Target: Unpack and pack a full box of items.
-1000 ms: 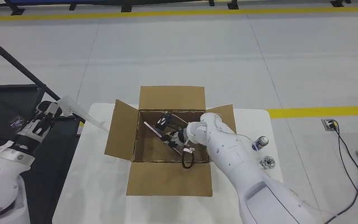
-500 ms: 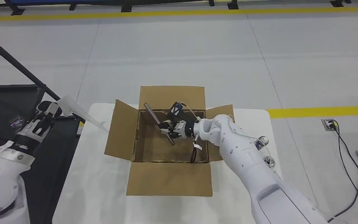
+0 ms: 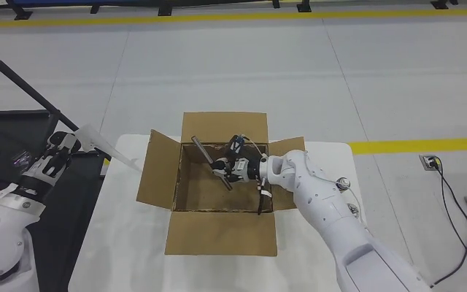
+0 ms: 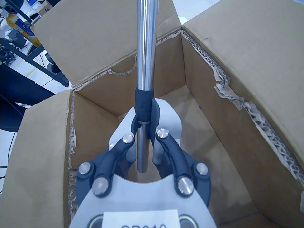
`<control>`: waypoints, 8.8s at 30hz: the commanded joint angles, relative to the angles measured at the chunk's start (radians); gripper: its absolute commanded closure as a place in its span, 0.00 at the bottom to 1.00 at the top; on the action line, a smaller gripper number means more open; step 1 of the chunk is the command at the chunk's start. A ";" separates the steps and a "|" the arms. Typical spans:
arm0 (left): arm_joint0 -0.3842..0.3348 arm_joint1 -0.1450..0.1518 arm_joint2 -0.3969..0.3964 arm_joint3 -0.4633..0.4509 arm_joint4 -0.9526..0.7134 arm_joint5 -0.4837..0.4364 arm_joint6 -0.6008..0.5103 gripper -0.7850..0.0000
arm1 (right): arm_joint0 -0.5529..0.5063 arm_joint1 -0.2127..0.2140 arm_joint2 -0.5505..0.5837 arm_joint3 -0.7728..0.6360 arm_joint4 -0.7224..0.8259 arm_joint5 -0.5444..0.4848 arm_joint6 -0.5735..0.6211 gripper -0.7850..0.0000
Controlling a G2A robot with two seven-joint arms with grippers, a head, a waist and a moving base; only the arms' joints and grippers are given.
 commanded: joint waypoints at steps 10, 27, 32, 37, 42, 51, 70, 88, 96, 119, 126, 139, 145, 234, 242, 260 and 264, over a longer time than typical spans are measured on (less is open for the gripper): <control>0.000 0.000 0.000 0.000 0.000 0.000 0.000 1.00 | -0.035 0.023 0.014 -0.109 -0.039 0.062 -0.042 1.00; 0.000 0.000 0.000 0.000 0.000 0.000 0.000 1.00 | -0.750 0.210 0.396 -1.300 -0.233 0.360 0.175 1.00; 0.000 0.000 0.000 0.000 0.000 0.000 0.000 1.00 | -0.866 0.233 0.574 -1.447 -0.196 0.467 0.149 1.00; 0.000 0.000 0.000 0.000 0.000 0.000 0.000 1.00 | -1.015 0.251 0.765 -1.569 -0.119 0.534 0.138 1.00; 0.000 0.000 0.000 0.000 0.000 0.000 0.000 1.00 | -1.071 0.264 0.875 -1.547 -0.003 0.561 0.224 1.00; 0.000 0.000 0.000 0.000 0.000 0.000 0.000 1.00 | -0.921 0.295 0.901 -1.274 0.205 0.564 0.617 1.00; 0.000 0.000 0.000 0.000 0.000 0.000 0.000 1.00 | -0.636 0.342 0.745 -0.825 0.145 0.643 0.966 1.00; 0.000 0.000 0.000 0.000 0.000 0.000 0.000 1.00 | -0.566 0.360 0.650 -0.705 0.130 0.727 1.016 1.00; 0.000 0.000 0.000 0.000 0.000 0.000 0.000 1.00 | -0.557 0.369 0.629 -0.691 0.142 0.736 1.003 0.58; 0.000 0.000 0.000 0.000 0.000 0.000 0.000 1.00 | -0.835 0.414 0.720 -1.245 0.309 0.656 0.896 0.00; 0.000 0.000 0.000 0.000 0.000 0.000 0.000 1.00 | -0.891 0.420 0.774 -1.340 0.539 0.562 0.769 0.00; 0.000 0.000 0.000 0.000 0.000 0.000 0.000 1.00 | -0.800 0.445 0.747 -1.270 0.660 0.549 0.822 0.00; 0.000 0.000 0.000 0.000 0.000 0.000 0.000 1.00 | -0.759 0.457 0.714 -1.230 0.706 0.558 0.899 0.00; 0.000 0.000 0.000 0.000 0.000 0.000 0.000 1.00 | -0.897 0.557 0.594 -1.395 0.243 0.581 0.749 0.00; 0.000 0.000 0.000 0.000 0.000 0.000 0.000 1.00 | -0.921 0.563 0.571 -1.373 0.119 0.749 0.870 0.00; 0.000 0.000 0.000 0.000 0.000 0.000 0.000 1.00 | -0.660 0.529 0.387 -1.053 0.121 0.916 0.934 0.51; 0.000 0.000 0.000 0.000 0.000 0.000 0.000 1.00 | -0.629 0.524 0.357 -1.015 0.095 0.950 0.948 0.51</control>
